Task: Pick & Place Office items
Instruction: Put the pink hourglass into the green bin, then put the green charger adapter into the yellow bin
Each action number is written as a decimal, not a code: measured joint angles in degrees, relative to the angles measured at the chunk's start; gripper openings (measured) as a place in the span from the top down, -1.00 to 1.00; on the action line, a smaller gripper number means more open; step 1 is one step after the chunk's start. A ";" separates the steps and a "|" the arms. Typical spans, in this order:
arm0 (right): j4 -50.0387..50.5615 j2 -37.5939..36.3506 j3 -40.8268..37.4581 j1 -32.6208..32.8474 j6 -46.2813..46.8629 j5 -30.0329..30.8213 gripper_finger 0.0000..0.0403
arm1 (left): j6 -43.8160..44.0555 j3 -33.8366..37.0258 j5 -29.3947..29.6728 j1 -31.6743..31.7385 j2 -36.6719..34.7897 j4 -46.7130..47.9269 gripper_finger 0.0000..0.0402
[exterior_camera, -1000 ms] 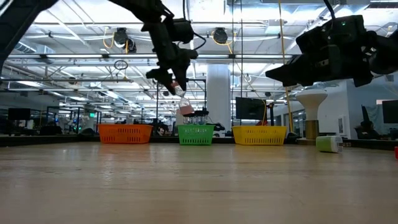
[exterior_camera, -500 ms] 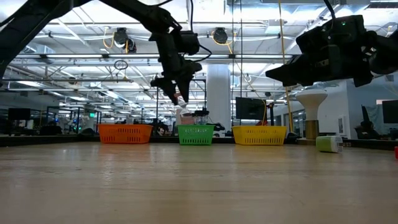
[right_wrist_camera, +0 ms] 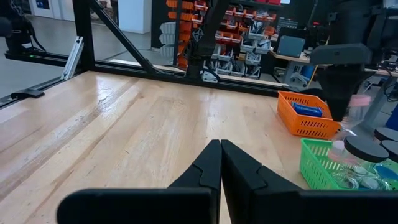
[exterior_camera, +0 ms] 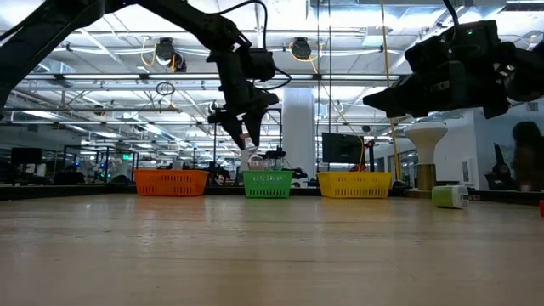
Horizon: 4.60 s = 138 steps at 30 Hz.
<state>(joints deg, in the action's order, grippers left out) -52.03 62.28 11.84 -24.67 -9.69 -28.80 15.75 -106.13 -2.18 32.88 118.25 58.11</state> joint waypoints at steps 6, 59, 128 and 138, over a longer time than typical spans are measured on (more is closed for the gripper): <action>0.00 0.00 0.00 0.00 0.00 0.00 1.00 | 0.43 0.02 0.12 0.00 0.44 -0.64 0.04; -1.32 -0.01 -0.04 0.02 -0.02 0.15 1.00 | -0.64 1.99 0.75 -5.36 -2.94 -1.89 -0.46; 3.83 -0.01 -0.02 0.85 9.24 10.00 1.00 | -10.39 59.20 4.89 -22.42 -43.51 -76.08 -0.46; 8.12 0.00 1.21 7.63 9.87 20.90 1.00 | -8.31 76.14 4.48 -25.68 -43.42 -99.30 -0.46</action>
<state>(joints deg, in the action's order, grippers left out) -43.91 62.28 13.04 -17.04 0.18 -7.90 7.44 -29.99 2.30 7.21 74.83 -41.18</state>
